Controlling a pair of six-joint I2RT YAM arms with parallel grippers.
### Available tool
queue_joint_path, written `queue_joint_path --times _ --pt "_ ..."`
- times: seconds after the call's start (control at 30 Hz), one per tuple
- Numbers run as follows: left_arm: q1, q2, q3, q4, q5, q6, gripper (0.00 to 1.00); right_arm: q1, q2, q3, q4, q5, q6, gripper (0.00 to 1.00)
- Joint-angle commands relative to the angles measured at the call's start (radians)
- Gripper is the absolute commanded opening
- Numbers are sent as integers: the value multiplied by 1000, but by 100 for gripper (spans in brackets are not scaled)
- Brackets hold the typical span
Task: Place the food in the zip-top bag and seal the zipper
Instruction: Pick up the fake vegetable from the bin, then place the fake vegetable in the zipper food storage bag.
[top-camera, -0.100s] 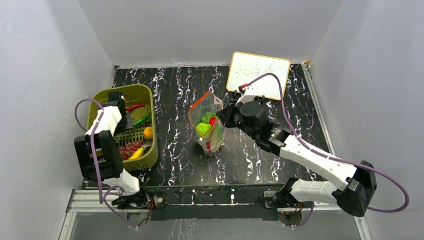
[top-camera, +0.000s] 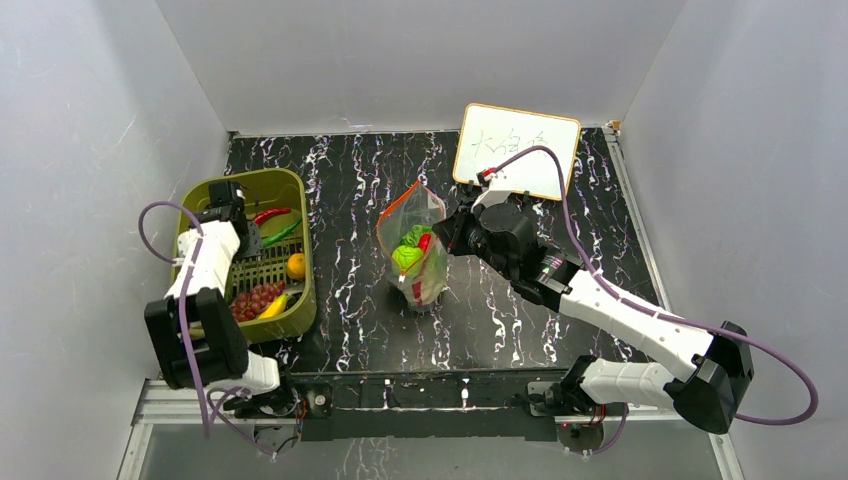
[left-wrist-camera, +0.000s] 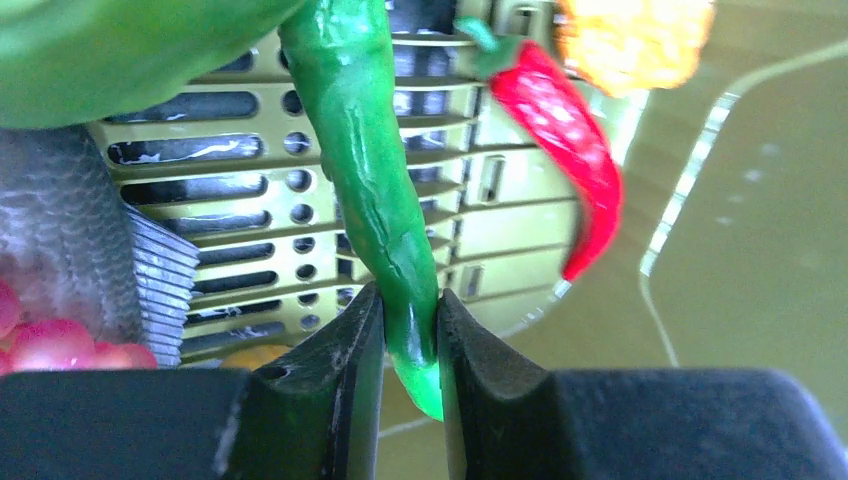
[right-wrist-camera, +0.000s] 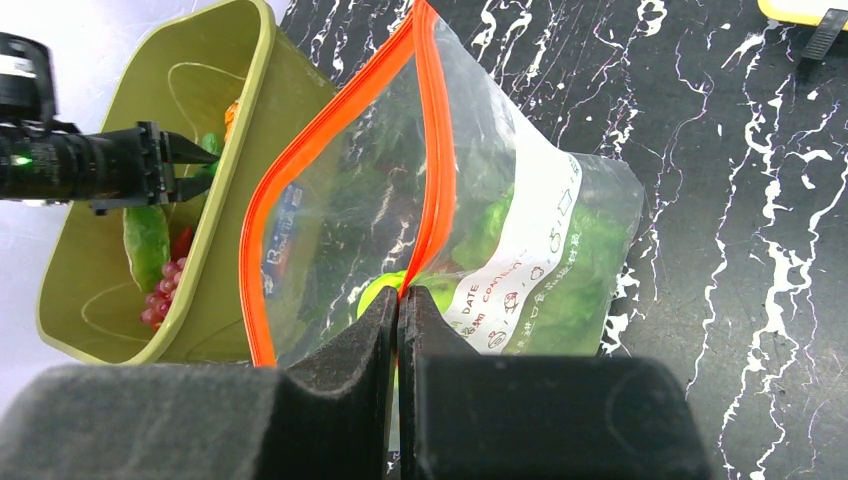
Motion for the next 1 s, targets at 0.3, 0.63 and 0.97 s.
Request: queue_joint_path --times 0.3,0.63,0.97 --pt "5 -295 60 19 -187 434 13 -1 -50 17 71 -4 24 0" --pt "3 -364 34 190 -35 782 6 0 -36 6 55 -29 28 0" --pt "-69 -419 85 235 101 1004 5 0 -2 20 56 -39 58 0"
